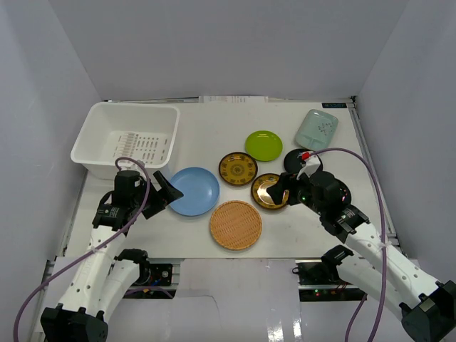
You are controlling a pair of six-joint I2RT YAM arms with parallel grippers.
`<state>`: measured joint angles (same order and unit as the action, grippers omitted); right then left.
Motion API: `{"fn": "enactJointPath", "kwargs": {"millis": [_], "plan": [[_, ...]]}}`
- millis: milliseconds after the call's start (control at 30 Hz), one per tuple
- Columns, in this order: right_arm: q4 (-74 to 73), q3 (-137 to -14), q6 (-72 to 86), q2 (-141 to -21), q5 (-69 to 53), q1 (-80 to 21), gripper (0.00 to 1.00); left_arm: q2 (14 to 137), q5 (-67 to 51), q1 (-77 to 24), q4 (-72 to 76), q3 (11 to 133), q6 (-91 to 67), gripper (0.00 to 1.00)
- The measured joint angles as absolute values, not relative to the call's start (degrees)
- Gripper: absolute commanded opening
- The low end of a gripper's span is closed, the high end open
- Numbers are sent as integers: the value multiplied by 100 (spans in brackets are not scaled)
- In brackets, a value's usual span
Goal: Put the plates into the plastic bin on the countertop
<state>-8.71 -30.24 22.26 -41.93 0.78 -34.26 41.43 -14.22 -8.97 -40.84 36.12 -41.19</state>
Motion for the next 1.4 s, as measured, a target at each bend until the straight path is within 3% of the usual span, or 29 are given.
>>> {"fn": "enactJointPath", "kwargs": {"millis": [300, 533, 667, 733, 933, 1267, 1333, 1400], "plan": [[-609, -2899, 2283, -4230, 99, -3426, 78, 4281, -847, -897, -4431, 3575, -4665, 98], [-462, -2456, 2532, -4095, -298, -3426, 77, 4775, -720, -895, -3907, 3052, -4960, 98], [-443, -2353, 2558, -3986, -362, -3426, 75, 5015, -679, -895, -3500, 2777, -5057, 83], [-434, -2349, 2571, -4034, -443, -3426, 72, 5124, -659, -895, -3275, 2674, -5103, 69], [-419, -2121, 2724, -4097, -650, -3426, 66, 5555, -642, -897, -2565, 2445, -5225, 58], [-543, -1181, 3271, -4029, -1022, -3479, 80, 5898, -329, -1011, -1905, 2263, -5301, 38], [-438, -1015, 3428, -4112, -1166, -3568, 80, 5955, -268, -1024, -1820, 2180, -5306, 30], [-183, -985, 3581, -4217, -1267, -3684, 80, 6007, -244, -1026, -1715, 2123, -5328, 16]]}}
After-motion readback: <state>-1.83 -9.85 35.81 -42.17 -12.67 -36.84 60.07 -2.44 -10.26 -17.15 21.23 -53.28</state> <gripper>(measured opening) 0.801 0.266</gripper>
